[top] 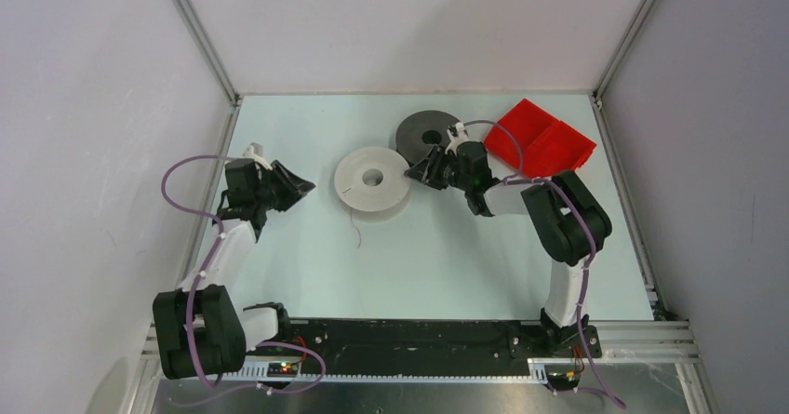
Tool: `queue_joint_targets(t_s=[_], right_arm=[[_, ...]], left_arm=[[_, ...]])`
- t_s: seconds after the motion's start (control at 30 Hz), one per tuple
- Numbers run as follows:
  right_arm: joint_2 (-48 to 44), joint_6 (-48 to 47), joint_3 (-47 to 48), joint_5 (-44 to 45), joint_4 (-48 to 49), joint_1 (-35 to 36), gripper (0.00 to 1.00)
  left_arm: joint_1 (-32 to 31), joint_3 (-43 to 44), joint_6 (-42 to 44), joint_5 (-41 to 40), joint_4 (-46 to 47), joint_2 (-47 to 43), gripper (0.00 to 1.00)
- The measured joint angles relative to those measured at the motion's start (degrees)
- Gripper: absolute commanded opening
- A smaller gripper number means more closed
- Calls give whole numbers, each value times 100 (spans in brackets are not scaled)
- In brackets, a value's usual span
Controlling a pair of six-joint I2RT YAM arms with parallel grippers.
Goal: Wrap the cables
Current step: Adjust the cable on the cable reel.
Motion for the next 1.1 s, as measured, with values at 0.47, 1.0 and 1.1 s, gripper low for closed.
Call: queue_joint_targets(t_s=[0.47, 1.0, 1.1], right_arm=[[15, 739, -286, -28, 313, 765, 27], [-1069, 1202, -1130, 181, 442, 977, 40], [-1106, 1416, -1137, 352, 516, 752, 41]], left_arm=[[85, 127, 0, -133, 20, 96, 39], [179, 127, 70, -247, -46, 251, 39], [210, 127, 85, -260, -74, 216, 39]])
